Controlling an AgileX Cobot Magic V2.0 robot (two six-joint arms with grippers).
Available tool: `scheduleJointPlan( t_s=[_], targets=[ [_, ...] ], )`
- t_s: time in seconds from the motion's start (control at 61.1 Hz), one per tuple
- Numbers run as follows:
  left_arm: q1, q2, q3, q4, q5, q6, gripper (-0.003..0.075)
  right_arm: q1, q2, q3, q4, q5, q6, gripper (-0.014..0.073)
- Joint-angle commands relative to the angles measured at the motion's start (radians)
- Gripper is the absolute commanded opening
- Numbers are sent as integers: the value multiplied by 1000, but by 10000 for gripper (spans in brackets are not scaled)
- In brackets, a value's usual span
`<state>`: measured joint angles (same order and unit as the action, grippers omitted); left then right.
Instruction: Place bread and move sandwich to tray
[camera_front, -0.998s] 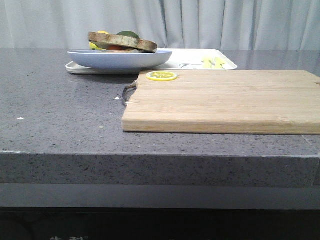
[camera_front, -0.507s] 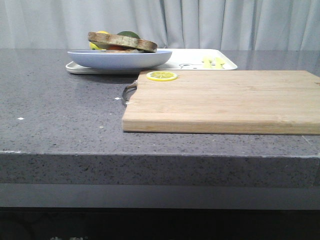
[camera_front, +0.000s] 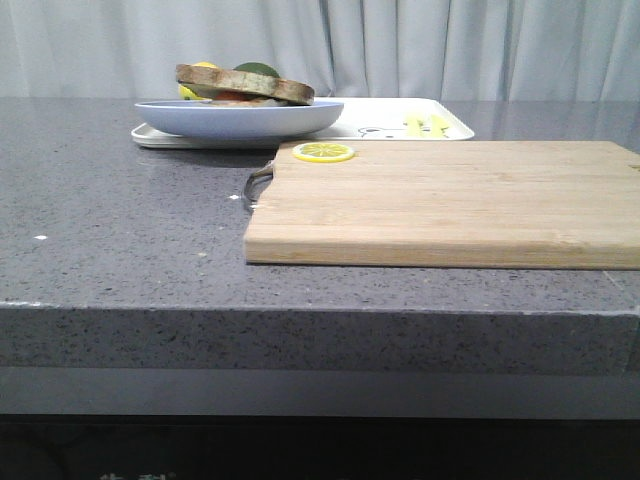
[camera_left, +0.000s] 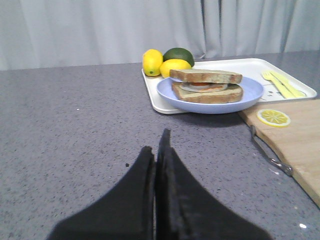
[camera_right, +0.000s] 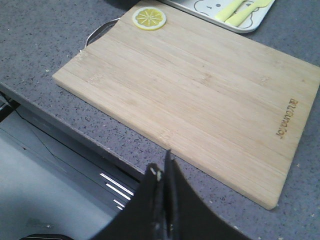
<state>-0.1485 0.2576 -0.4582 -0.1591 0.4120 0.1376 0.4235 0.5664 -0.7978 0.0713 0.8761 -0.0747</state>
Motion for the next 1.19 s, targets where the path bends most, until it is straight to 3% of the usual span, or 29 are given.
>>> scheduleJointPlan(
  t_s=[0.0, 0.065, 0.164, 0.638, 1.178],
  targets=[
    [8, -34, 6, 122, -103, -205, -18, -5, 3, -23, 7, -65, -3, -118],
    [13, -58, 44, 216, -122, -301, -18, -5, 3, -23, 7, -65, -3, -118],
    [31, -91, 117, 244, -183, -302, -18, -5, 3, -23, 7, -65, -3, -118],
    [94, -284, 469, 207, -503, -302, -18, -5, 3, -23, 7, -65, -3, -118],
    [111, -284, 465, 200, -448, -302, -18, -5, 5, -23, 7, -63, -3, -118]
  ],
)
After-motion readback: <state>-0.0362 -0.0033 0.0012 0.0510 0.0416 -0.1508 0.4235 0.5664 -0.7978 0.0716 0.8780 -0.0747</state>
